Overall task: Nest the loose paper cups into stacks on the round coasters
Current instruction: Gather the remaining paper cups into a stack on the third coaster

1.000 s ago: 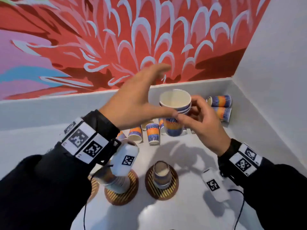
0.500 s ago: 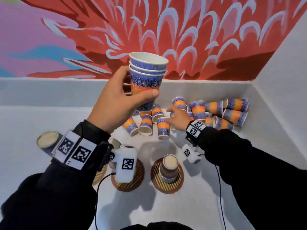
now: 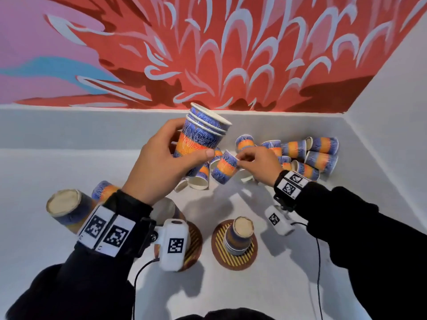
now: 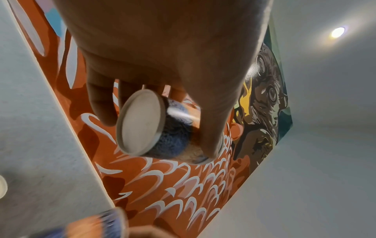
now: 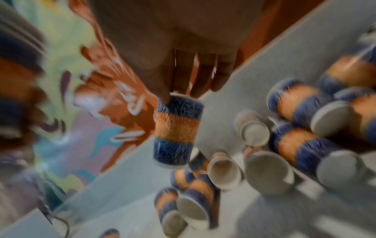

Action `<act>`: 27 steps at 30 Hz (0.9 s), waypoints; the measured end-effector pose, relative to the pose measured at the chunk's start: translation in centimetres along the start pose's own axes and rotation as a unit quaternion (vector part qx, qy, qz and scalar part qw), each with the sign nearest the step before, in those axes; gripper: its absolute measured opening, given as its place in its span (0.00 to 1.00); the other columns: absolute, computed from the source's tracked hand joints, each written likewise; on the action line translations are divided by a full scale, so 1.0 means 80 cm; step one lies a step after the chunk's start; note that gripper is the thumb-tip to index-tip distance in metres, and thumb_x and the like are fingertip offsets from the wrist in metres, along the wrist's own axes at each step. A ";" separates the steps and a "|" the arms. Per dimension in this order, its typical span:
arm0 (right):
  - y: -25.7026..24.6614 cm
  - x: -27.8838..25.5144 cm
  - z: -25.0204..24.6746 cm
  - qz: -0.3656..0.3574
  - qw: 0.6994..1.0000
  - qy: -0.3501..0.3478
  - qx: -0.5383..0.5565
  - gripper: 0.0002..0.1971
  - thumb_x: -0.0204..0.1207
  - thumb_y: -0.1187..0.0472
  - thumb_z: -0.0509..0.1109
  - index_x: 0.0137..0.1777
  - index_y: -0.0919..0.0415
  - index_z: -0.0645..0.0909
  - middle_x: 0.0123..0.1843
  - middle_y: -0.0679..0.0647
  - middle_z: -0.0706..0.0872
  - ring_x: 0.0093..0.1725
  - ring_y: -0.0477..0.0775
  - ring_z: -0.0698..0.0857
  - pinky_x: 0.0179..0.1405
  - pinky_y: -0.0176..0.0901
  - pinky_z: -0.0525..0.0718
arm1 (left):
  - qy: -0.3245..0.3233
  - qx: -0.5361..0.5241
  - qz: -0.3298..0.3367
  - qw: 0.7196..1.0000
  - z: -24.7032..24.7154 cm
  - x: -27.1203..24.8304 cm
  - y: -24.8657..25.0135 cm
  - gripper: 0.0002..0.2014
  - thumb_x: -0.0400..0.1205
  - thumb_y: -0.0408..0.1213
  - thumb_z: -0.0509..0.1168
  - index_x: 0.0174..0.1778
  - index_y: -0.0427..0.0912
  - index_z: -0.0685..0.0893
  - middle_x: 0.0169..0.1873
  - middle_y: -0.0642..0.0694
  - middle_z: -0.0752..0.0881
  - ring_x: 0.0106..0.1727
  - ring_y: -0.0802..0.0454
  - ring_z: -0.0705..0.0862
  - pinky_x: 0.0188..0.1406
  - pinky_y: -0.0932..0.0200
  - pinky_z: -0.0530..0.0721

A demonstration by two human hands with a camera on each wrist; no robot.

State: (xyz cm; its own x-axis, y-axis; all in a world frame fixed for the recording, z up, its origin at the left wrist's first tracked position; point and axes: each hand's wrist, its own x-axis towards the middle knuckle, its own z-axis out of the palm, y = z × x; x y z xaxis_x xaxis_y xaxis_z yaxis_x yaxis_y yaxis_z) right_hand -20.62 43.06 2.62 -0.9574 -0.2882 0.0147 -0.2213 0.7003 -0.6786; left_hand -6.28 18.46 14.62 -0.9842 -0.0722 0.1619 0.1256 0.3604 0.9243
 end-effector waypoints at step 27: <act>-0.211 -0.249 -0.065 -0.130 0.906 0.320 0.243 0.08 0.79 0.69 0.80 0.53 0.55 0.91 0.48 0.50 0.95 0.48 0.53 0.93 0.52 0.48 0.91 | -0.227 0.004 0.093 0.970 -0.041 -0.030 -0.001 0.34 0.72 0.44 0.86 0.74 0.55 0.80 0.63 0.60 0.88 0.62 0.59 0.88 0.60 0.51 0.91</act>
State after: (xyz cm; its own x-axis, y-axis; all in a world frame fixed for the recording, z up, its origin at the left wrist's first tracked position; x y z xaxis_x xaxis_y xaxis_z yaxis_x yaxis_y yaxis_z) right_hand 1.22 40.36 17.57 -0.8303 0.1446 0.5383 -0.4965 0.2471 -0.8321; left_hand -3.55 15.53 15.27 -0.8988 0.4100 0.1554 0.3068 0.3349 0.8909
